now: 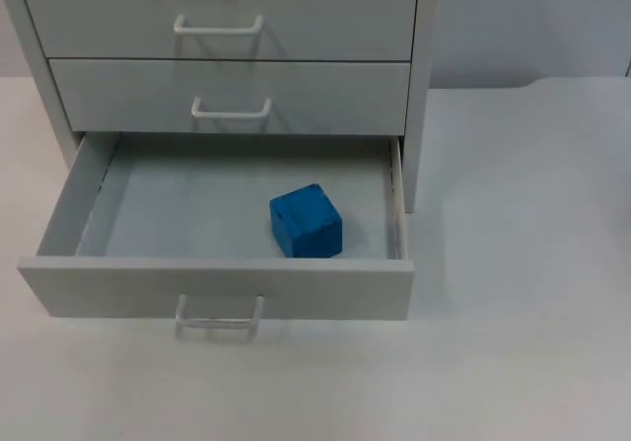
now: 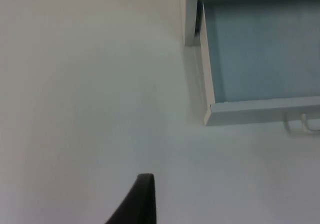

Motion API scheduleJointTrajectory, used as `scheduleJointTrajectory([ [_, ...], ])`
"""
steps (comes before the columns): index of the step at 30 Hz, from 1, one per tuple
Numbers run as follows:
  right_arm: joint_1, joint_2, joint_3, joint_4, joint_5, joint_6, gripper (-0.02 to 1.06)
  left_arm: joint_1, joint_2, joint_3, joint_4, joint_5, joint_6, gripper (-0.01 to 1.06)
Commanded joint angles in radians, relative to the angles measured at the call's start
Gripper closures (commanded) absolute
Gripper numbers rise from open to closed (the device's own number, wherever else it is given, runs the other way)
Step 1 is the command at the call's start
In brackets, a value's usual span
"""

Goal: Open the drawer with the left hand, place the block into the drawer with the right hand, then close the drawer with the left hand.

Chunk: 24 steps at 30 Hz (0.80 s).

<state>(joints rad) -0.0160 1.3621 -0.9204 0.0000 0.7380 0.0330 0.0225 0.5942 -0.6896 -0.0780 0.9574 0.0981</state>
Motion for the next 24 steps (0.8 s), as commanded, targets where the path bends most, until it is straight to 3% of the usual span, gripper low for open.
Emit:
scheduleJointTrajectory([
  [1,-0.014,-0.031,0.004,0.0,0.025,-0.026,0.4,0.002,-0.006,-0.001,0.006,-0.013,0.001,0.0],
  [16,-0.009,-0.299,0.031,0.0,0.101,-0.026,0.4,0.002,-0.005,-0.001,-0.015,-0.016,0.003,0.0],
  [24,-0.009,-0.438,0.156,-0.018,0.032,-0.026,0.4,0.002,-0.005,-0.001,-0.024,-0.02,0.003,0.01],
])
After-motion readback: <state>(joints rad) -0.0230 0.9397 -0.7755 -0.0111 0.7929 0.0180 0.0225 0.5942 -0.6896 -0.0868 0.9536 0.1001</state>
